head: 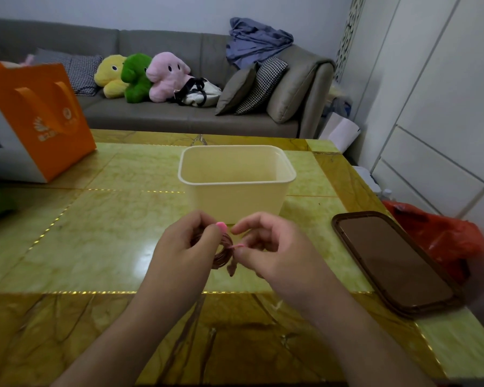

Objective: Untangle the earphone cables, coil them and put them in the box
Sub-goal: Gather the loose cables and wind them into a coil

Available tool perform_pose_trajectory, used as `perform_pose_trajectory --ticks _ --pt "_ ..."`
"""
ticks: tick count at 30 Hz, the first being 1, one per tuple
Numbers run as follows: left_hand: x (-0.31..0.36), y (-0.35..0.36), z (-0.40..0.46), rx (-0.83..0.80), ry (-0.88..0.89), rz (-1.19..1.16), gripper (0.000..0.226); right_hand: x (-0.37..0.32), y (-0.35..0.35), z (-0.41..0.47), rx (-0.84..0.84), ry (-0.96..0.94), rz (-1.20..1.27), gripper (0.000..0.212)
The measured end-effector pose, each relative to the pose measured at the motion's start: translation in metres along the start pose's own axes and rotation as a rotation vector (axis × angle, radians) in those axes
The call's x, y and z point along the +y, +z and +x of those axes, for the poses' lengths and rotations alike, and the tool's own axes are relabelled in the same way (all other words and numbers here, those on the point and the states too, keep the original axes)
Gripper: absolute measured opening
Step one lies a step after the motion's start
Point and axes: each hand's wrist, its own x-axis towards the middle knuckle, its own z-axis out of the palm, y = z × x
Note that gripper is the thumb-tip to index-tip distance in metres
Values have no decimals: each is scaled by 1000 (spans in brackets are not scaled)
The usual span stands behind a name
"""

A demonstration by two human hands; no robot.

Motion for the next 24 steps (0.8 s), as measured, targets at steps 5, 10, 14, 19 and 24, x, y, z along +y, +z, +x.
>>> perform_pose_trajectory --ticks 5,10,14,19,24 --pt "-2 1 0 33 43 -22 22 -1 -3 -3 25 -105 -300 7" --pt "-3 10 -6 -96 76 -17 19 -3 1 -6 88 -116 -158 7" --pt "-6 13 -7 -147 51 -36 19 4 4 -5 109 -186 -184 16" --pt "-8 14 -8 -151 22 -66 22 11 5 0 133 -123 -295 15" --pt "-11 16 -6 -131 39 -4 21 13 8 -2 173 -196 -395 11"
